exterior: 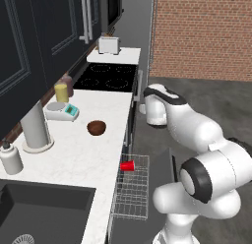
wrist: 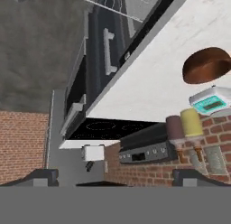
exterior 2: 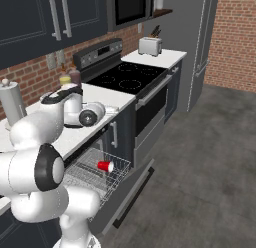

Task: Pick up the cup and bowl from the counter, place them in the dishwasher, and close the dishwasher door.

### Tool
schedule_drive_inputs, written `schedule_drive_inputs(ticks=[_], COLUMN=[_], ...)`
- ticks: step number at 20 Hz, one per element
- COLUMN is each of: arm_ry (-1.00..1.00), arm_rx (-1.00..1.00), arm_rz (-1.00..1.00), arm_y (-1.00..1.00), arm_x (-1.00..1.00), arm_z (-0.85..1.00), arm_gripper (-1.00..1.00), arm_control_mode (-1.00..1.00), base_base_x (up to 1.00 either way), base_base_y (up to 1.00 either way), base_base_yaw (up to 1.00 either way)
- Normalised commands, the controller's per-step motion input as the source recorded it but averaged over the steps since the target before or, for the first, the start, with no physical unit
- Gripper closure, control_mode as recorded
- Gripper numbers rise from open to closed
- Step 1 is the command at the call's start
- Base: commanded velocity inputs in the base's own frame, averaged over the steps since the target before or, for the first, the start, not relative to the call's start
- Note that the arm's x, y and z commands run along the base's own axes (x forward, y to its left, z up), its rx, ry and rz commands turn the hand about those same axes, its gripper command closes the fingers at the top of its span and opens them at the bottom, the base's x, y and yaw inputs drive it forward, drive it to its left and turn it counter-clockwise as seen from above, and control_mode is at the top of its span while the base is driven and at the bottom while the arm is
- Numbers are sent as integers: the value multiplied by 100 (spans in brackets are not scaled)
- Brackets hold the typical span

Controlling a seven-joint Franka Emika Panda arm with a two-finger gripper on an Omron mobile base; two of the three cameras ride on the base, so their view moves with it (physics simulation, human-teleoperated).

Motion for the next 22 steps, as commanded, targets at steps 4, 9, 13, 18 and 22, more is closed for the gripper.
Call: schedule_drive_inputs(ticks=[4,9,13,18,22], arm_ry=[-23,-24,-21,-13,-20], arm_rx=[-48,-55,-55,-56,-48], arm_rz=[42,49,49,46,41], arm_y=[0,0,0,3,20], arm_x=[0,-1,0,0,-3], arm_z=[8,0,-3,-35,-70], arm_gripper=[-100,-100,-100,-100,-100], arm_control_mode=[-100,-100,-100,-100,-100], base_base_x=[0,0,0,0,0], base_base_y=[0,0,0,0,0], base_base_yaw=[0,0,0,0,0])
